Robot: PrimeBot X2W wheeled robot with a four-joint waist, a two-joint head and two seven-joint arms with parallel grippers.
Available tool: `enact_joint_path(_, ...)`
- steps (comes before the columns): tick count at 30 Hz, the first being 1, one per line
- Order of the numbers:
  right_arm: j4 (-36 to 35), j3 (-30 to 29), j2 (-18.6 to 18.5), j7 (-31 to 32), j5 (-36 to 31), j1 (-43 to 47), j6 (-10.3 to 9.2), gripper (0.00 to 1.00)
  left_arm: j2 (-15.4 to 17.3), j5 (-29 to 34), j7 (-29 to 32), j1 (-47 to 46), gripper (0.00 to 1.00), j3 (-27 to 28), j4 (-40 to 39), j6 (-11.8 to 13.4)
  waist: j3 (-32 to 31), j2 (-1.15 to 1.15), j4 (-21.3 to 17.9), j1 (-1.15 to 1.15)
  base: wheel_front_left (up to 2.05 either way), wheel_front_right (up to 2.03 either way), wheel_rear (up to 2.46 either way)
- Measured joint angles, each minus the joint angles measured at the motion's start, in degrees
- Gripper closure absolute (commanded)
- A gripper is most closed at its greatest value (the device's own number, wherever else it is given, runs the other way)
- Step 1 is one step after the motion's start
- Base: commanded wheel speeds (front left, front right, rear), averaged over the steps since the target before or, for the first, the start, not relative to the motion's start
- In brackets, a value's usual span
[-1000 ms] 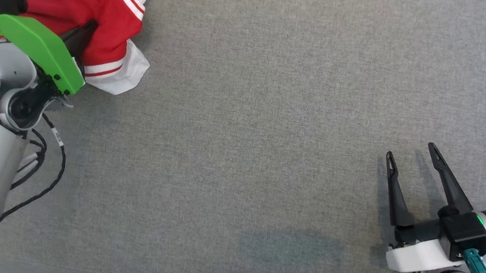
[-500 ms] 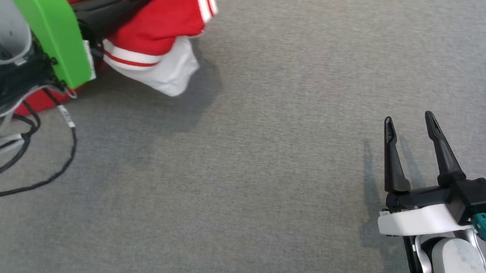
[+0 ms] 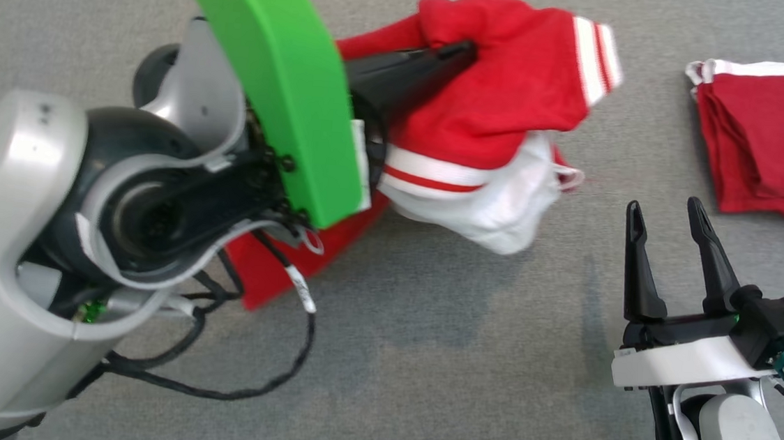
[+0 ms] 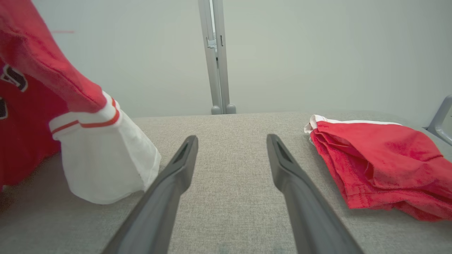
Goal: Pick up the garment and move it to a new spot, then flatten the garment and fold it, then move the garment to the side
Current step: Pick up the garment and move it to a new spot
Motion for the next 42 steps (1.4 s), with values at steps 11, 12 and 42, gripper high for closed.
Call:
enact_joint_path(11,0.23,-0.12,0.01,-0.01,1.55,2.09,-0.01,0.00,1.31,2.32,5.95,-5.31,1.00,-5.17,-5.31,13.72,-4.06,0.00,-5.14,0.00,0.00,0.00,0.00)
enact_joint_path(12,0.23,-0.22,0.01,-0.01,1.55,2.31,0.00,0.00,2.59,2.38,6.57,-5.81,1.00,-5.02,-5.81,13.86,-4.33,0.00,-5.34,0.00,0.00,0.00,0.00)
enact_joint_path(42,3.38,-6.23,0.07,-0.01,-3.79,7.37,-0.01,0.00,25.33,-27.51,26.86,7.19,1.00,22.29,-18.92,3.46,-12.88,0.00,10.87,0.00,0.00,0.00,0.00)
